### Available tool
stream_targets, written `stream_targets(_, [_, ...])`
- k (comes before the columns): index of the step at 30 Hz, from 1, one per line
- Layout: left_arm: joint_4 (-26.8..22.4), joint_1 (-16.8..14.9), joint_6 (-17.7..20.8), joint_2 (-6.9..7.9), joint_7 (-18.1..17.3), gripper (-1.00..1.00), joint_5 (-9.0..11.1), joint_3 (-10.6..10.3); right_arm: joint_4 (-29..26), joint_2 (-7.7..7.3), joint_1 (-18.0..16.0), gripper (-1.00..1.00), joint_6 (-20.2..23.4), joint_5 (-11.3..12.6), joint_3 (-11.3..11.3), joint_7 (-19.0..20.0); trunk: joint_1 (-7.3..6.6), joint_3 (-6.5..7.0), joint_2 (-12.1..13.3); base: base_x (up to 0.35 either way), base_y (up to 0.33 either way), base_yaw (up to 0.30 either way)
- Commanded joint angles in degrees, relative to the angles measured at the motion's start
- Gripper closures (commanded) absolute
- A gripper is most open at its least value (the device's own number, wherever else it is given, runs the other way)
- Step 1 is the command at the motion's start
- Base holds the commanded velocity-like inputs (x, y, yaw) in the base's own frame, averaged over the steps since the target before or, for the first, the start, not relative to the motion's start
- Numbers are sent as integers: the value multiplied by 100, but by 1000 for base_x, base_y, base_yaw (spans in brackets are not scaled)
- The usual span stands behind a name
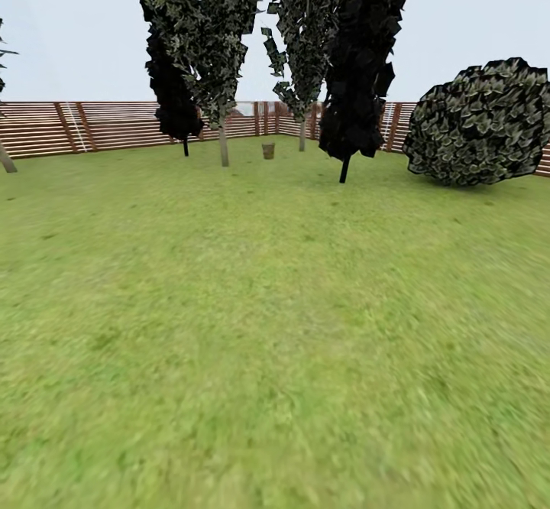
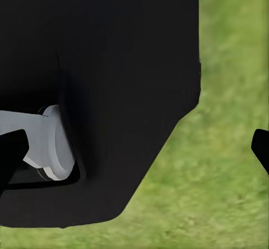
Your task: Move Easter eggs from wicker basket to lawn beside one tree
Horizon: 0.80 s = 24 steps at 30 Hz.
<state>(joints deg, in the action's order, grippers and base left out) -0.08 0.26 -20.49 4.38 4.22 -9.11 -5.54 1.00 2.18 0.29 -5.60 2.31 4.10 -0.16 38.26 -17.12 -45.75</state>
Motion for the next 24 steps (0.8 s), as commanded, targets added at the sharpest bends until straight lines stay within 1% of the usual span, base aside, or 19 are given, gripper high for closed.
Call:
stream_targets(1, [-1, 0, -16, 1, 44, -100, -39, -44, 11, 1, -3, -100, -37, 24, 38, -2, 5, -4, -3, 340, 0, 0])
stream_targets(24, [-1, 0, -16, -7, 44, -100, -39, -44, 13, 1, -3, -100, -37, 24, 38, -2, 5, -4, -3, 340, 0, 0])
